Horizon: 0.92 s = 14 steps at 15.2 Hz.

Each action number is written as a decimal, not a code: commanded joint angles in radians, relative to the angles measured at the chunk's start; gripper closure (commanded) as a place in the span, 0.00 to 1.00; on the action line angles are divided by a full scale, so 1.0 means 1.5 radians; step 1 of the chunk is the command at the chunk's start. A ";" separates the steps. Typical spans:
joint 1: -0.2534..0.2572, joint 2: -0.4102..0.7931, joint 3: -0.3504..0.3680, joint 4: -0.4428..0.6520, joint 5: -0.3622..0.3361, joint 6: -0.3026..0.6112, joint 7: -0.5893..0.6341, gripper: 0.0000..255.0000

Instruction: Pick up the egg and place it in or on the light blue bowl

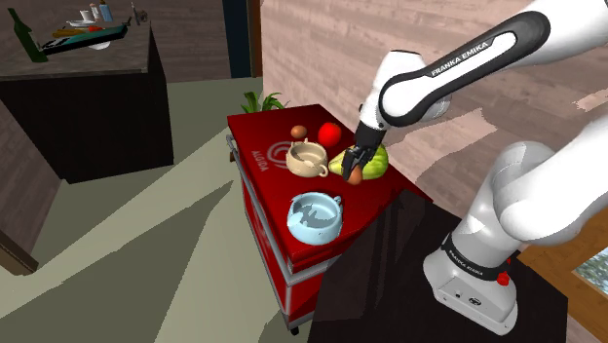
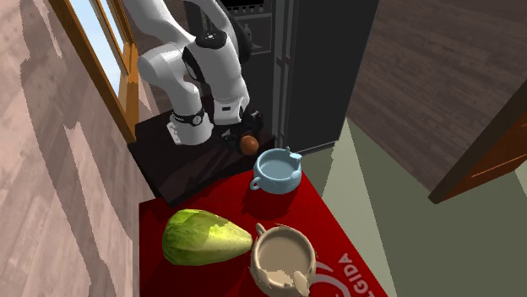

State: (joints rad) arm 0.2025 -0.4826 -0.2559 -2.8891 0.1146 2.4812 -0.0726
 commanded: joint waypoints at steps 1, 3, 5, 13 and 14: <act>0.034 0.035 0.023 0.026 0.026 0.015 0.031 1.00; 0.061 0.069 0.043 0.052 0.047 0.027 0.057 1.00; 0.085 0.103 0.062 0.081 0.064 0.036 0.082 1.00; 0.119 0.190 0.060 0.085 0.119 0.118 0.054 1.00; 0.123 0.201 0.058 0.084 0.128 0.129 0.046 1.00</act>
State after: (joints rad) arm 0.3814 -0.1916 -0.1675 -2.7578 0.2963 2.6590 0.0041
